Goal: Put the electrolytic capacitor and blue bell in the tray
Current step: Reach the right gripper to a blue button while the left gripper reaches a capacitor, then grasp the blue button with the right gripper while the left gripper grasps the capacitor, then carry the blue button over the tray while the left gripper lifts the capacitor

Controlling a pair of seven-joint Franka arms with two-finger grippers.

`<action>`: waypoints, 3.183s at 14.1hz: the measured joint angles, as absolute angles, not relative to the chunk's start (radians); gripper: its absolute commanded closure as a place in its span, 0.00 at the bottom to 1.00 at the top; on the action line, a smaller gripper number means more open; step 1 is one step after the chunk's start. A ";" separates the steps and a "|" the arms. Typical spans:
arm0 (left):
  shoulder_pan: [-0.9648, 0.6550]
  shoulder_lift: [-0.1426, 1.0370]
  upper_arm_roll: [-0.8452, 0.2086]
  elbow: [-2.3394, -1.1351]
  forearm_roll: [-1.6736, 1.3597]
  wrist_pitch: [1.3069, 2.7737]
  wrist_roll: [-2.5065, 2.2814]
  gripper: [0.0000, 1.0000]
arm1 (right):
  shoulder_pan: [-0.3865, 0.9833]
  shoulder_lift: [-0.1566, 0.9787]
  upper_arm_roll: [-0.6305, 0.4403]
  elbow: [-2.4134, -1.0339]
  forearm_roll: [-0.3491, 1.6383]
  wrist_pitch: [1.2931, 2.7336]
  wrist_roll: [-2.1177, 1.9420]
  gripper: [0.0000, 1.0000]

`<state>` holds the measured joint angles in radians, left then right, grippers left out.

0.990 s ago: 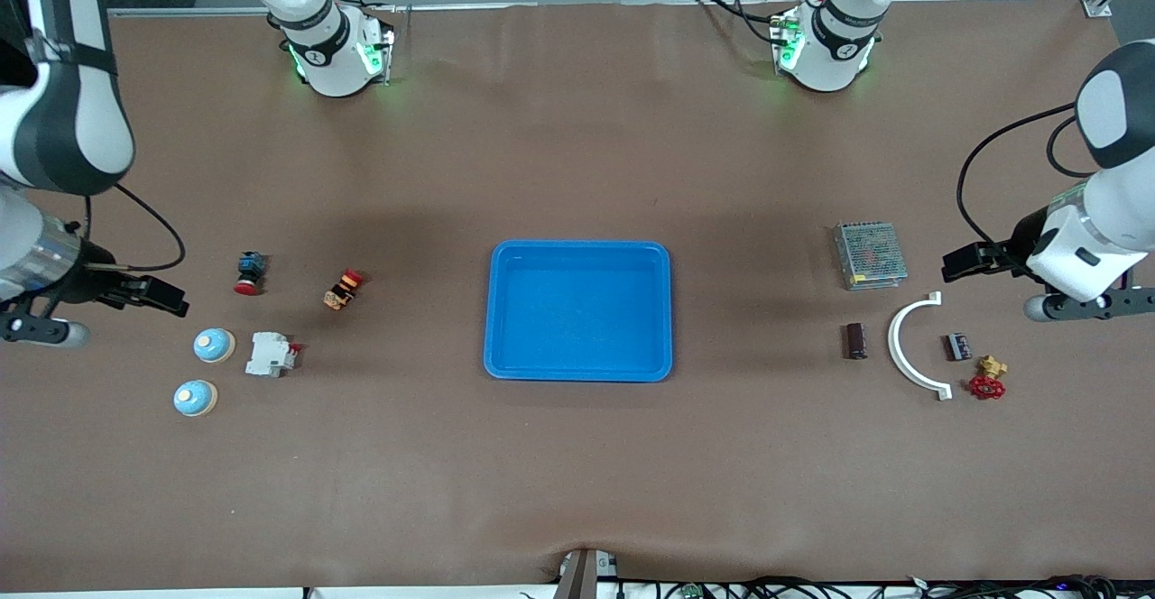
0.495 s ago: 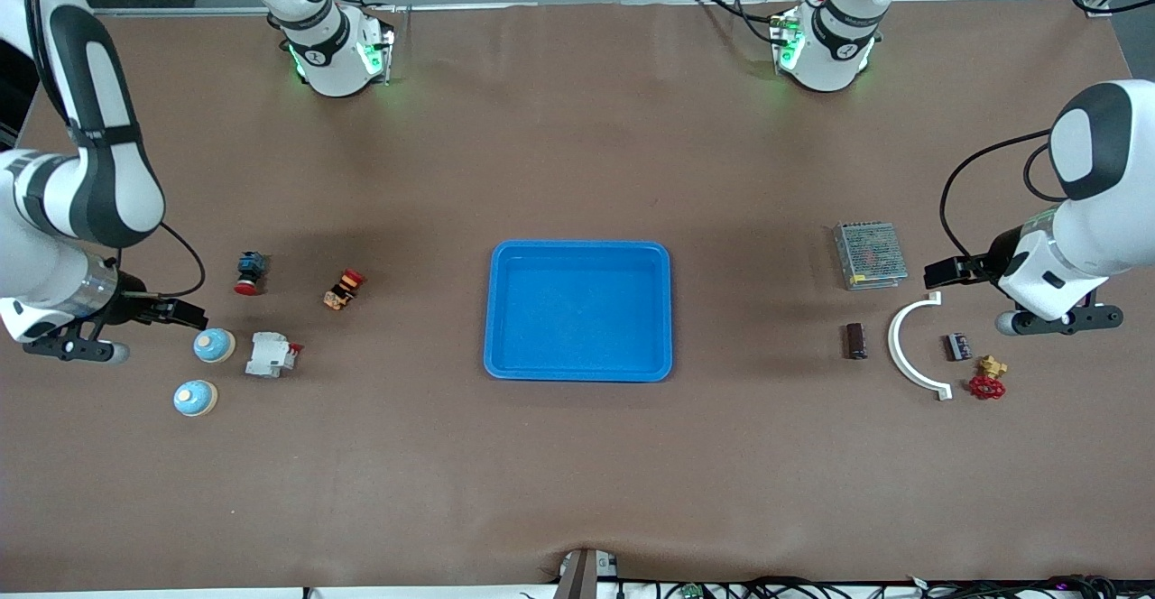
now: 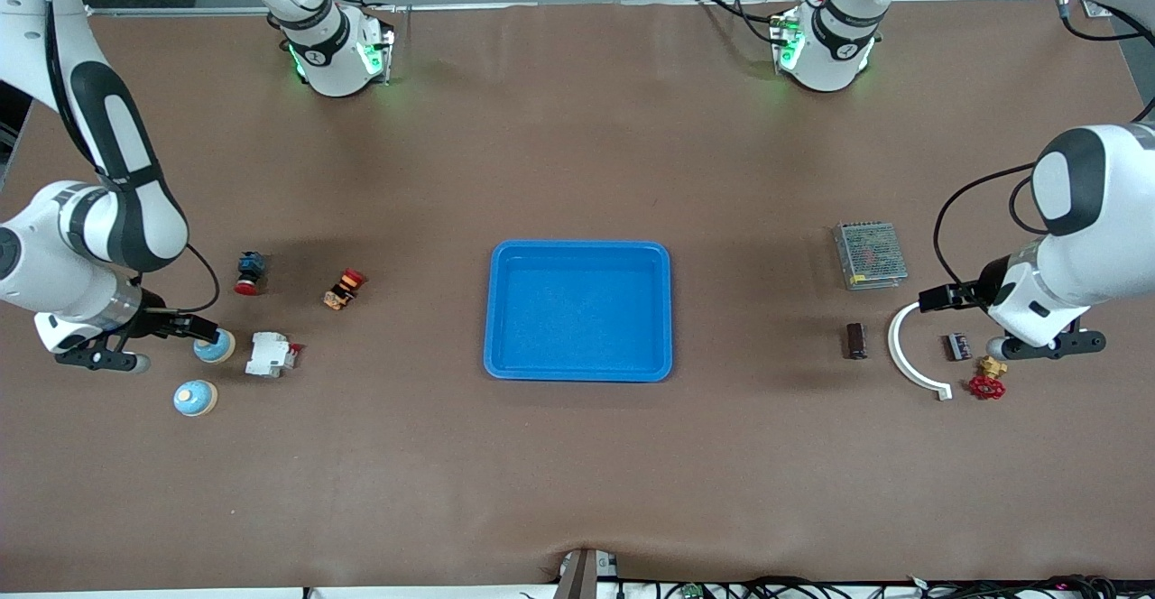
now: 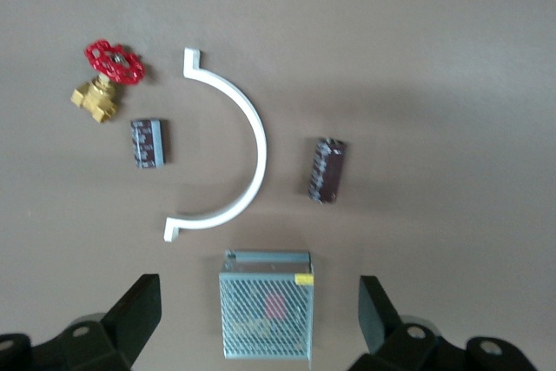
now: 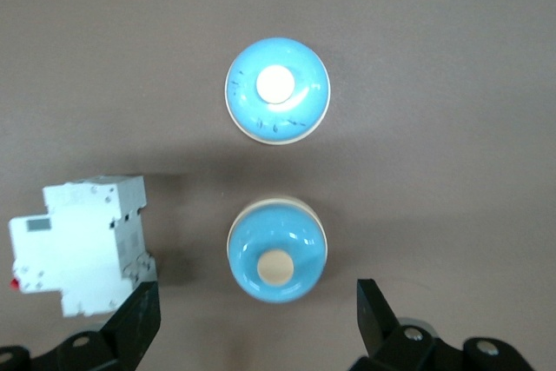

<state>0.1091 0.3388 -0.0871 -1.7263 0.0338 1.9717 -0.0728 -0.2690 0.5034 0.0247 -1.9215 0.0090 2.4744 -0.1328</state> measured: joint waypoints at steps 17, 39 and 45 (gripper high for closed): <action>0.240 0.606 -0.084 -1.617 0.104 2.109 -0.061 0.00 | -0.271 0.629 0.022 -1.900 0.009 2.593 -0.133 0.00; 0.266 0.673 -0.084 -1.643 0.104 2.195 -0.061 0.00 | -0.207 0.560 0.043 -1.448 0.013 1.906 -0.105 1.00; 0.287 0.689 -0.083 -1.660 0.104 2.235 -0.061 0.00 | -0.025 0.505 0.053 -1.423 0.041 1.818 0.282 1.00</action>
